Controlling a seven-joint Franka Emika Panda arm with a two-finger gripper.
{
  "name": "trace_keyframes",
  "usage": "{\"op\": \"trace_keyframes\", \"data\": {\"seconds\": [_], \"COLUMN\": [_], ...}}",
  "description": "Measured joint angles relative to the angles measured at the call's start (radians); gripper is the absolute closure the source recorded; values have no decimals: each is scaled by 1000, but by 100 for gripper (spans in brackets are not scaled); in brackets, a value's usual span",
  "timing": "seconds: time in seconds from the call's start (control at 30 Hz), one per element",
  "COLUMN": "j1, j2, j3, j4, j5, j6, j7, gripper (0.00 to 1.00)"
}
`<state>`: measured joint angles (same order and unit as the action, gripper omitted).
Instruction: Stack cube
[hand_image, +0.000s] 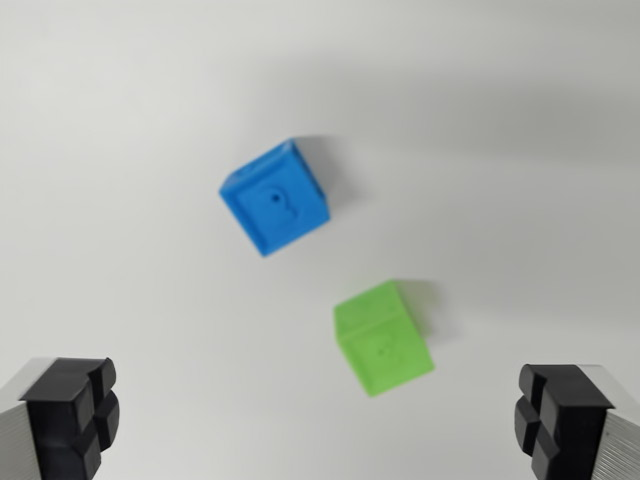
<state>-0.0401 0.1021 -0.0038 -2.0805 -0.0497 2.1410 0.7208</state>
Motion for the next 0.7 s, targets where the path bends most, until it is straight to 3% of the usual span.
{"op": "trace_keyframes", "data": {"seconds": [0.7], "j1": [-36], "j2": [-62], "j3": [-17], "j4": [-210], "j5": [8], "j6": [163], "j7": [-217], "gripper": [0]}}
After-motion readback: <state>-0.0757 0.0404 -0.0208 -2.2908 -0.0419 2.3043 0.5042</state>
